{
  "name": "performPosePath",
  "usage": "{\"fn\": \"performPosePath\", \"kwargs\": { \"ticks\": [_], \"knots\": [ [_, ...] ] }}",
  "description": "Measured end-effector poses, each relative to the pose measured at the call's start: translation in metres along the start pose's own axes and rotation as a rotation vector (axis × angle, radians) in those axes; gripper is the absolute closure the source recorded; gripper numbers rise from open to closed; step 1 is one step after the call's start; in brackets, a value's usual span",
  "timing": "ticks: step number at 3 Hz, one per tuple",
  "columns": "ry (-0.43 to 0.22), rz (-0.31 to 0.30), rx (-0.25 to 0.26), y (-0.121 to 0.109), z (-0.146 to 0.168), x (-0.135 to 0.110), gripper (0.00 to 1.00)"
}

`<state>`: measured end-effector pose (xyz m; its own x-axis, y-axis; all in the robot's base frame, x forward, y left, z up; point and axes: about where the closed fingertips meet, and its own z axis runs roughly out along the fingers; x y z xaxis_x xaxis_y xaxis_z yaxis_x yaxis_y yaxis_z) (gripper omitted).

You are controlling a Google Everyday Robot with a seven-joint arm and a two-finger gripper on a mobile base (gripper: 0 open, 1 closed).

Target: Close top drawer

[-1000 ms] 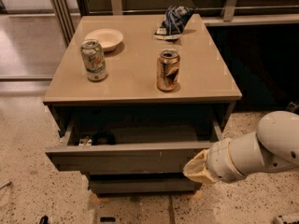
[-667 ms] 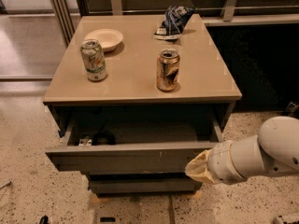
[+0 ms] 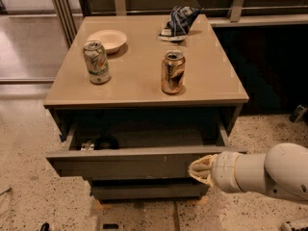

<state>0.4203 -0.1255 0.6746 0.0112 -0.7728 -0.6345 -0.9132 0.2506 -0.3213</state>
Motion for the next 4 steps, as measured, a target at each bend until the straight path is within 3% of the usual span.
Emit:
{"fn": "performPosePath", "kwargs": {
  "ticks": [1, 4],
  "knots": [
    [-0.043, -0.063, 0.068, -0.016, 0.015, -0.001, 1.0],
    [-0.084, -0.114, 0.138, -0.055, 0.051, -0.003, 1.0]
  ]
}}
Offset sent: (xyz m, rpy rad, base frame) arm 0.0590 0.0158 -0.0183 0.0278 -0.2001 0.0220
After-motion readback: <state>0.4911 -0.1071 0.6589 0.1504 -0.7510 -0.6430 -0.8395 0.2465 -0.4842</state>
